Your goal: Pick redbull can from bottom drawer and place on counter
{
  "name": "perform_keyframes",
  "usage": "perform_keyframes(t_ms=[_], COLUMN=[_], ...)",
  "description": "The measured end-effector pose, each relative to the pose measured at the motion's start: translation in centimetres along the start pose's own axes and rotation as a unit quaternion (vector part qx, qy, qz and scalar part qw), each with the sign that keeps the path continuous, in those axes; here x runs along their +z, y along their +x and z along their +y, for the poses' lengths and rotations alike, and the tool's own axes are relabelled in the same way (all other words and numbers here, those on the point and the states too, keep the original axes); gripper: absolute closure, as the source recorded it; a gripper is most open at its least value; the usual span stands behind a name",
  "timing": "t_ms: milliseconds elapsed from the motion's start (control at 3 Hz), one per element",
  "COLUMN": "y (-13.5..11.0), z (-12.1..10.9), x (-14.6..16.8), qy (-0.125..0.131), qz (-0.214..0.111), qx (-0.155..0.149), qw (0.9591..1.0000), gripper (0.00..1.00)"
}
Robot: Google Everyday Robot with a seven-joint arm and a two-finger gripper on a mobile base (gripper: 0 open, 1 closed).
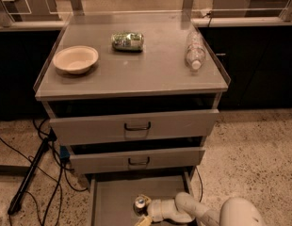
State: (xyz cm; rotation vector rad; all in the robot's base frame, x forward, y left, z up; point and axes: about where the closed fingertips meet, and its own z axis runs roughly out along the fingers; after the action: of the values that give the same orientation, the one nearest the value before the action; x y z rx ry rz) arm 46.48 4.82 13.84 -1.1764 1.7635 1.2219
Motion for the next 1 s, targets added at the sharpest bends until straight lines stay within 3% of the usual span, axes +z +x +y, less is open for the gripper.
perform_keyframes(t_ms=[1000], y=[0.00], z=[0.01], x=[0.01], qy=[0.000], qz=[0.000], qx=[0.000], qw=[1.0000], gripper=[0.66])
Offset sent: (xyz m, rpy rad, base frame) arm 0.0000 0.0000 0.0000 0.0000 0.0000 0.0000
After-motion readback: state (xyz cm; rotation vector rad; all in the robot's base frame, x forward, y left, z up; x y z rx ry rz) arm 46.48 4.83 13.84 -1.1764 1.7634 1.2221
